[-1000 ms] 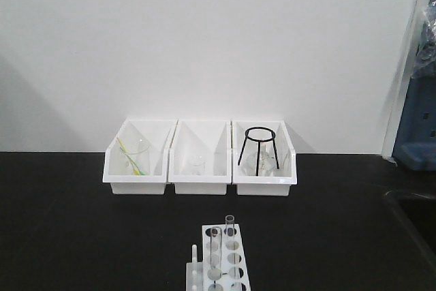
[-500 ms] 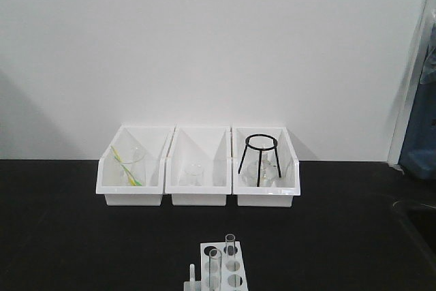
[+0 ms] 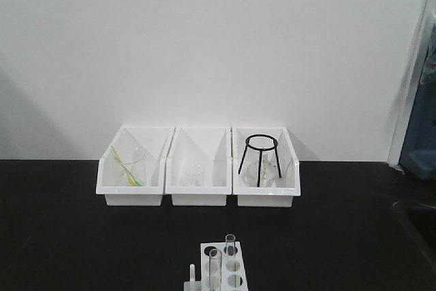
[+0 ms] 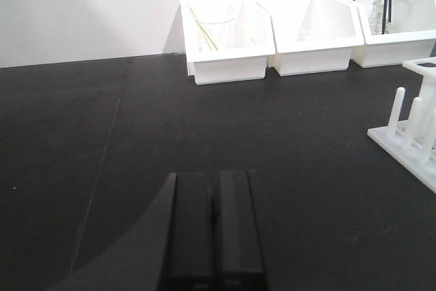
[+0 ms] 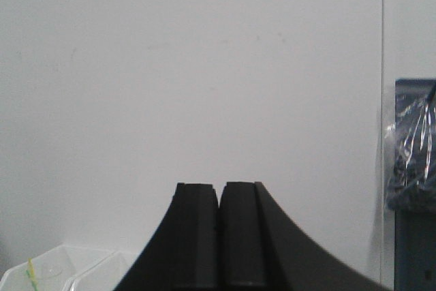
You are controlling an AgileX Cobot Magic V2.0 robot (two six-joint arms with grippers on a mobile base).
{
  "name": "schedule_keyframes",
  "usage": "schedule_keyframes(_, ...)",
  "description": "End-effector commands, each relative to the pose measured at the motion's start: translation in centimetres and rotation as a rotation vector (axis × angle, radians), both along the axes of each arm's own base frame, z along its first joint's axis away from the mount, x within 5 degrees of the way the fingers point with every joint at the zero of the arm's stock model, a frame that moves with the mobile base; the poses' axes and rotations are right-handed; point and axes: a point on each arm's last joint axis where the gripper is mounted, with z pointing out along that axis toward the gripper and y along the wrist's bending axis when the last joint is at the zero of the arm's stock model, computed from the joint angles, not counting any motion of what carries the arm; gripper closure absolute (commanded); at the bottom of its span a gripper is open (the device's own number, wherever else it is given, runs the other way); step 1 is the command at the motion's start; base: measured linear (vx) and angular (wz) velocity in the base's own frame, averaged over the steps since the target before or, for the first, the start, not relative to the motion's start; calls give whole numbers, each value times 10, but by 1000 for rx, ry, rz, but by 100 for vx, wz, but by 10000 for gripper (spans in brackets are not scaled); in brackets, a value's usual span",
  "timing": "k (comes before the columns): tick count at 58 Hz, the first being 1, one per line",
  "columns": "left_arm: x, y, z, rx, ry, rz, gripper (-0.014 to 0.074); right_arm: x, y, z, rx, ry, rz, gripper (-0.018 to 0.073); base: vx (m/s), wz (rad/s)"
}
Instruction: Flip and reinsert test tube from rack
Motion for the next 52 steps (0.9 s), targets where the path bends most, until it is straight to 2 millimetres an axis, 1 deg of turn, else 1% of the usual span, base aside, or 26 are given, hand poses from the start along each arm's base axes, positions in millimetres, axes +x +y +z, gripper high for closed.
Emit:
schedule_keyframes(1,0,-1,9,-19,-89,-13,602,29,5,39,-49,15,-15,570,0,0)
schedule_keyframes(4,0,-1,9,-19,-89,-13,602,52,8,46,-59,64,-14,570,0,-1)
schedule_keyframes(9,0,-1,9,-19,-89,-13,602,80,13,52,-66,123,-12,570,0,0)
schedule_keyframes(12,0,-1,9,-19,-89,-13,602,92,14,53,-68,147,-11,570,0,0)
schedule_keyframes(16,0,-1,9,-19,-89,-13,602,107,17,49,-75,191,-10,568,0,0)
schedule_keyframes(20,0,-1,9,-19,-89,-13,602,117,18,44,-79,222,-8,566,0,0)
schedule_keyframes(24,0,-1,9,-19,-89,-13,602,122,19,41,-78,243,-8,561,0,0)
schedule_keyframes(29,0,-1,9,-19,-89,-13,602,123,19,39,-78,250,-7,538,0,0)
schedule_keyframes(33,0,-1,9,-19,-89,-13,602,123,19,39,-78,251,-7,501,0,0)
schedule_keyframes(38,0,-1,9,-19,-89,-13,602,123,19,39,-78,253,-8,421,0,0)
schedule_keyframes(40,0,-1,9,-19,-89,-13,602,123,19,39,-78,254,-8,377,0,0)
schedule_keyframes(47,0,-1,9,-19,-89,-13,602,123,19,39,-76,254,-7,172,0,0)
schedule_keyframes(52,0,-1,9,-19,-89,-13,602,123,19,40,-57,243,0,54,0,0)
